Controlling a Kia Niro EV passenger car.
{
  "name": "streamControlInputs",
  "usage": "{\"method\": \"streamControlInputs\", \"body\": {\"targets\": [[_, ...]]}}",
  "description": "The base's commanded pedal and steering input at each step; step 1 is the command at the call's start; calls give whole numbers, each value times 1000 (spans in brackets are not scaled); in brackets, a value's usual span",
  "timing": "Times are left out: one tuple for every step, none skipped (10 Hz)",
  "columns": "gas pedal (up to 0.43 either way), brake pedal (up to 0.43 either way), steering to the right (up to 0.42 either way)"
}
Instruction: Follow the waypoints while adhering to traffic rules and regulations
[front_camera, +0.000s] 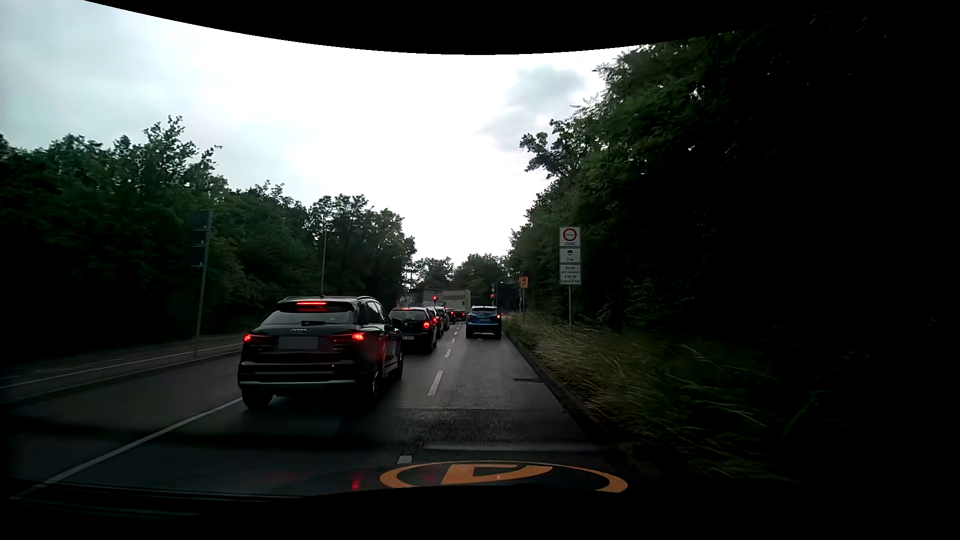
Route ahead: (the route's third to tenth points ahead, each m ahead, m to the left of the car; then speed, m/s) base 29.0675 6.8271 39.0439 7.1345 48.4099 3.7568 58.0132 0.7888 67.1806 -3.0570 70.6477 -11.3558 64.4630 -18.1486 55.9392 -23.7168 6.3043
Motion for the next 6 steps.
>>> {"method": "streamControlInputs", "body": {"targets": [[39, 0, -2], [79, 0, -6], [79, 0, -10], [79, 0, -12], [79, 0, -7], [79, 0, -1]]}}
